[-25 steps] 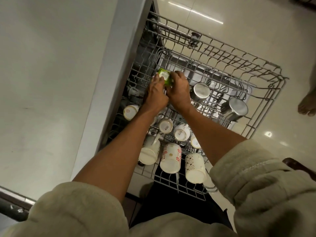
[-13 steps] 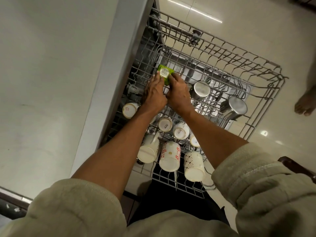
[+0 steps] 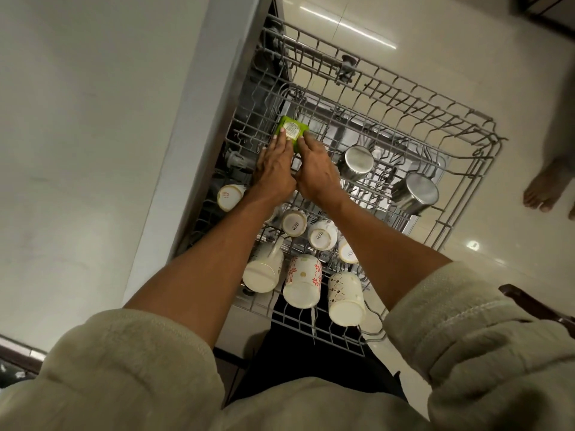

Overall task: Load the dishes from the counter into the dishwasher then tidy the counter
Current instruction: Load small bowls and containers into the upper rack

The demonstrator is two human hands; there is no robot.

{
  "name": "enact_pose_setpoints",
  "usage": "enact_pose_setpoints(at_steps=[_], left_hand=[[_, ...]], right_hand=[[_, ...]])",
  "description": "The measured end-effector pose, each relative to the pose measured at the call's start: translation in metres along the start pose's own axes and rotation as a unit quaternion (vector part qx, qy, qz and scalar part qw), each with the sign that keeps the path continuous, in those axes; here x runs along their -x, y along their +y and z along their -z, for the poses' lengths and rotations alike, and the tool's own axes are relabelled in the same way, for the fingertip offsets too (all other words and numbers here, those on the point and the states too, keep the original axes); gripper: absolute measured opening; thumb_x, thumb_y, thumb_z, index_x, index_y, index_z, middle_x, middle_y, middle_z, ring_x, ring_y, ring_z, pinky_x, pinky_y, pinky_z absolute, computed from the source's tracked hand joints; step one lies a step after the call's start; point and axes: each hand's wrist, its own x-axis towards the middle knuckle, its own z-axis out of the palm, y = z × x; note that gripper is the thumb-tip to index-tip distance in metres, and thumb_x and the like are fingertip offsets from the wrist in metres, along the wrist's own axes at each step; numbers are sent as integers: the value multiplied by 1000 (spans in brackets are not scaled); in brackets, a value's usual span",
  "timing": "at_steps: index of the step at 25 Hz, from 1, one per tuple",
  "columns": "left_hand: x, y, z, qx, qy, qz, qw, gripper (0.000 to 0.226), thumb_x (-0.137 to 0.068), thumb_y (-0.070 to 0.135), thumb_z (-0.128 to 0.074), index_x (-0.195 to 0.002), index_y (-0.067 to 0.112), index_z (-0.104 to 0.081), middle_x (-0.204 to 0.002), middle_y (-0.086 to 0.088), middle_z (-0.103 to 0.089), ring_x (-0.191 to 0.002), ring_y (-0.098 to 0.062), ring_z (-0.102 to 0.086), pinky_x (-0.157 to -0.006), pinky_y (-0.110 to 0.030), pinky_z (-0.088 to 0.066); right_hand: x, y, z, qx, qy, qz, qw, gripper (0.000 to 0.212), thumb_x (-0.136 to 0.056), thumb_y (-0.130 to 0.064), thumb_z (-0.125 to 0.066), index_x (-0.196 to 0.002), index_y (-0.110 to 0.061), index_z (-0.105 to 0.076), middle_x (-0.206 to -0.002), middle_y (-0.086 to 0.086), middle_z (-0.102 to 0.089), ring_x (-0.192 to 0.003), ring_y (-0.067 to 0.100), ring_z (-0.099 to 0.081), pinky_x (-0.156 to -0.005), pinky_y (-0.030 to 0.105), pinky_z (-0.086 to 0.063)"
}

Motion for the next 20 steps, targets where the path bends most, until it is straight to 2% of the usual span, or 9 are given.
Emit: enact_pose_setpoints(at_steps=[3,8,12,17,20], left_hand=[[0,0,5,-11,-17,-7,1000,90,-89,9,-64,-158,11,-7,-166,-7,8,-153,-22,5,-124,-38,0],[18,0,3,-16,-1,-14,1000,86,-91,6,-60,-158,12,-6,-166,-8,7,-153,-22,6,-122,-36,3],[53,7,-1,-6,35,-32,999,82,-95,10,-56,-158,13,-4,-166,-6,6,-153,-19,6,-122,-35,2],[115,21,10,9,82,-61,995,79,-94,6,-47,-158,13,-1,-166,-5,7,-152,-16,8,-125,-37,0],[155,26,19,21,140,-73,987,74,-97,10,-44,-158,11,-3,-166,-6,4,-153,-16,5,-125,-38,-6]], right_hand=[[1,0,5,7,-18,8,1000,82,-93,-26,-69,-157,-4,-23,-164,19,-19,-152,31,-19,-125,41,-18],[27,-8,14,21,-15,21,999,75,-98,-30,-61,-157,-5,-22,-164,19,-18,-153,31,-16,-125,42,-17],[63,-19,32,60,5,63,996,66,-100,-20,-48,-157,-3,-20,-164,20,-17,-154,30,-13,-126,41,-12],[117,-43,63,86,45,102,990,64,-96,-23,-28,-157,-3,-23,-163,20,-19,-154,29,-13,-126,42,-12],[149,-65,78,104,70,132,983,62,-98,-19,-29,-158,-5,-20,-165,17,-16,-154,27,-10,-126,42,-11]])
